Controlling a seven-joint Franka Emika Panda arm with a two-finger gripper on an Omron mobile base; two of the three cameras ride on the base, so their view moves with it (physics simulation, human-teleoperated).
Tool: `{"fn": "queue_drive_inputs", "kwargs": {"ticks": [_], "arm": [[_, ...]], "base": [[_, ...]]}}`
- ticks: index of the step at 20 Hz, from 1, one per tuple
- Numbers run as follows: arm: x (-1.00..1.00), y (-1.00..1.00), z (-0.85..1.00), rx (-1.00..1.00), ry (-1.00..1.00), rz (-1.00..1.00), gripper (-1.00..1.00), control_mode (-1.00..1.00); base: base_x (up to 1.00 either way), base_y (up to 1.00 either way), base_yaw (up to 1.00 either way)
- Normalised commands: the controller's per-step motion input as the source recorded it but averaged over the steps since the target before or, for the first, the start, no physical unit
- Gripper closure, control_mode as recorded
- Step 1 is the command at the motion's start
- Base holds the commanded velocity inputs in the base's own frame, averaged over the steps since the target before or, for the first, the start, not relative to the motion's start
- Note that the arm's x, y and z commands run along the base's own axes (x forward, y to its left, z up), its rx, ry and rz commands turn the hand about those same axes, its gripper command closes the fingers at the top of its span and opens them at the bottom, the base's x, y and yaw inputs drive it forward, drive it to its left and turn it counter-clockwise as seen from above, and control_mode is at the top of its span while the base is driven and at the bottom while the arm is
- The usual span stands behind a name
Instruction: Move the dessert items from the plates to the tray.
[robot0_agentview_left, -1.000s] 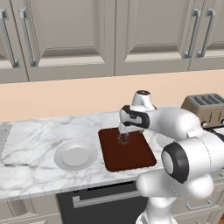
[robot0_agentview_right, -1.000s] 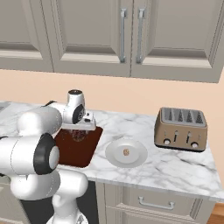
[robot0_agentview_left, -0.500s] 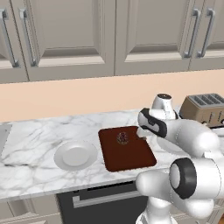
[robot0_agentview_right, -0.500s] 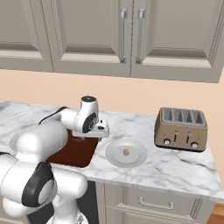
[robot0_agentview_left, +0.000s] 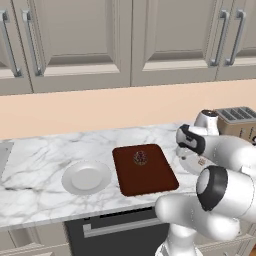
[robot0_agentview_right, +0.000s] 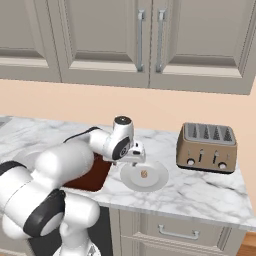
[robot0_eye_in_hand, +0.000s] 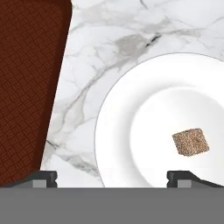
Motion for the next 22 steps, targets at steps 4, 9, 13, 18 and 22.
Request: {"fn": "queue_drive_inputs", "kwargs": {"ticks": [4, 9, 13, 18, 22], "arm": [[0.21, -0.72, 0.00, 0.00, 0.01, -0.09, -1.00, -1.00], [0.04, -0.44, 0.00, 0.00, 0.04, -0.06, -1.00, -1.00], [0.08, -0.23, 0.00, 0.00, 0.04, -0.03, -1.00, -1.00], [0.00, 0.00, -0.16, 0.01, 0.01, 0.00, -1.00, -1.00], [0.00, 0.00, -0.29, 0.00, 0.01, 0.00, -1.00, -1.00]], "base": [[0.00, 0.00, 0.00], [0.00, 0.00, 0.00], [0.00, 0.00, 0.00], [0.00, 0.00, 0.00], [0.00, 0.00, 0.00]]}}
